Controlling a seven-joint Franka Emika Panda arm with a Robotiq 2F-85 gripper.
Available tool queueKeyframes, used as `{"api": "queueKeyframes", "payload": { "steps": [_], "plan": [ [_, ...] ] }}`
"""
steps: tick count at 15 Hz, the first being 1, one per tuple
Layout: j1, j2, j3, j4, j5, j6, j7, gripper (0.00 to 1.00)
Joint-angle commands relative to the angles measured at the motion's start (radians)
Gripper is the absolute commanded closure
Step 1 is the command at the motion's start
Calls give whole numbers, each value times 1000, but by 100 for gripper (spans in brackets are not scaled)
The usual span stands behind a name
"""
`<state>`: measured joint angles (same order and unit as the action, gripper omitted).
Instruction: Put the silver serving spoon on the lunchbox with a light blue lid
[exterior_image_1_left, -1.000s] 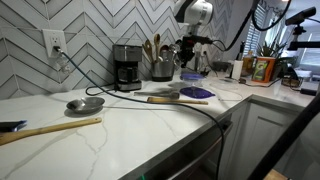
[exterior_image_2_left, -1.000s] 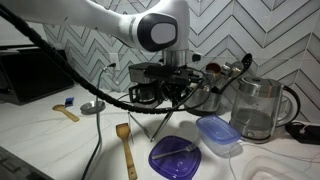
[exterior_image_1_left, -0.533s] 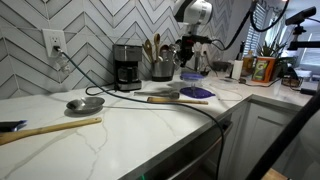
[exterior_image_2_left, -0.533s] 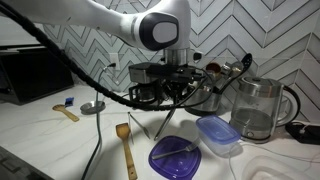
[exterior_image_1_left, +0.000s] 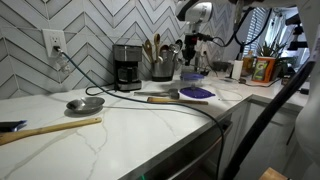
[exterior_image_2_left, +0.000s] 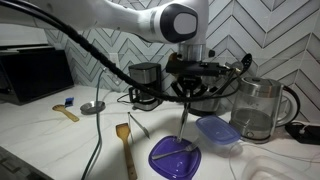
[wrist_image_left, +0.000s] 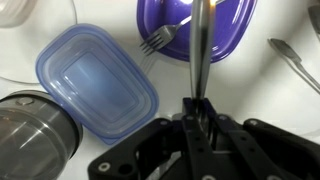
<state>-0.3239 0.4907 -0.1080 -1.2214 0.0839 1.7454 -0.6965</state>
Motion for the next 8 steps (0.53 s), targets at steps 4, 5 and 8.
{"api": "queueKeyframes", "payload": {
  "steps": [4,5,8],
  "plan": [
    [-56,227,18,314,-39,1,-137,97],
    [-62,258,19,356,-40,-9,-148,97],
    [-70,355,0,484,-29,-37,-165,97]
  ]
}}
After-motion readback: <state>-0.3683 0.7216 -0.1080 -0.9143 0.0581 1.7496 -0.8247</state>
